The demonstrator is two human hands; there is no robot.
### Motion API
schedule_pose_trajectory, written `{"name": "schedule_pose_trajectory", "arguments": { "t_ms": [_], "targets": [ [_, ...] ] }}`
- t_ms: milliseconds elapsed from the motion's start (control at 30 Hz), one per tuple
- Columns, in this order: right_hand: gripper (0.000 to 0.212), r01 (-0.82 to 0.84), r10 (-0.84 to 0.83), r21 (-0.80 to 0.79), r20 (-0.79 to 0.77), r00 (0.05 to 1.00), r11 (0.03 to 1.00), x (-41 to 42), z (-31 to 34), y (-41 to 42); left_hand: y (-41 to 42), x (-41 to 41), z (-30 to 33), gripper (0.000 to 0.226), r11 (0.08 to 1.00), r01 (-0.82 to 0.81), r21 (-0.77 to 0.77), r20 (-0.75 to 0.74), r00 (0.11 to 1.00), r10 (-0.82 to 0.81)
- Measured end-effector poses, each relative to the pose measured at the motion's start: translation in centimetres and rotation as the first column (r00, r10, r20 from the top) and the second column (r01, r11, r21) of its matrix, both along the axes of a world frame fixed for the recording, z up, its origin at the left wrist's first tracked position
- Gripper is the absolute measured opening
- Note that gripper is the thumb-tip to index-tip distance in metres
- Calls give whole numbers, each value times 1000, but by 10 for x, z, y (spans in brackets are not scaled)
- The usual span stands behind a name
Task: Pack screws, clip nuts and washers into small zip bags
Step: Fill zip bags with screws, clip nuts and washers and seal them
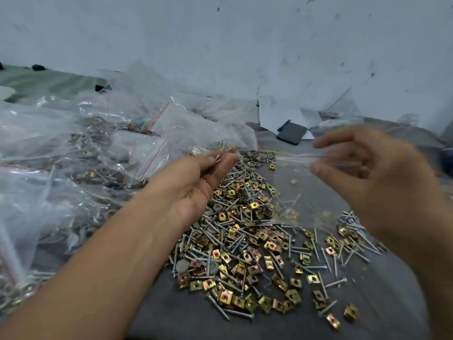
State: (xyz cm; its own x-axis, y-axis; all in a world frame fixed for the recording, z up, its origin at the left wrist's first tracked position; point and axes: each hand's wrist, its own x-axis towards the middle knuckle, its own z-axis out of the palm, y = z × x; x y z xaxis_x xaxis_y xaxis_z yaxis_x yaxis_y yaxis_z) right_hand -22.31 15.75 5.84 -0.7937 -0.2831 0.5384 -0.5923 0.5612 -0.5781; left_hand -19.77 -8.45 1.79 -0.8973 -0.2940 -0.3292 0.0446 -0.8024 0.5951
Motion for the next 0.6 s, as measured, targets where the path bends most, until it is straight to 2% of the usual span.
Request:
{"name": "schedule_pose_trajectory", "arguments": {
  "t_ms": [67,167,200,267,333,367,500,600],
  "targets": [
    [50,-70,74,-42,92,993,997,6,-10,-14,5,0,-1,17,1000,11,-5,1,1000,-11],
    [75,-77,128,-178,294,947,981,18,-43,-22,6,0,-5,16,1000,14,-23,4,1000,-14],
    [80,-73,141,-208,333,932,975,23,-54,-22,5,0,-7,17,999,17,-30,6,1000,-17],
    [74,-91,181,-237,390,903,967,28,-69,-23,2,-1,-9,19,999,15,-41,20,1000,-14],
    [63,-142,212,-184,446,870,973,33,-76,-29,3,-1,-11,20,999,11,-49,35,999,-9],
    [63,-178,232,-159,456,859,971,35,-78,-31,6,-2,-10,19,998,9,-58,35,999,-7],
    [106,-406,421,-147,502,756,902,41,-80,-46,25,-11,-14,22,978,-68,-198,59,995,81],
    [129,-483,387,40,542,746,875,36,-75,-54,27,-13,-16,25,936,-177,-303,30,980,195]
  ]
}}
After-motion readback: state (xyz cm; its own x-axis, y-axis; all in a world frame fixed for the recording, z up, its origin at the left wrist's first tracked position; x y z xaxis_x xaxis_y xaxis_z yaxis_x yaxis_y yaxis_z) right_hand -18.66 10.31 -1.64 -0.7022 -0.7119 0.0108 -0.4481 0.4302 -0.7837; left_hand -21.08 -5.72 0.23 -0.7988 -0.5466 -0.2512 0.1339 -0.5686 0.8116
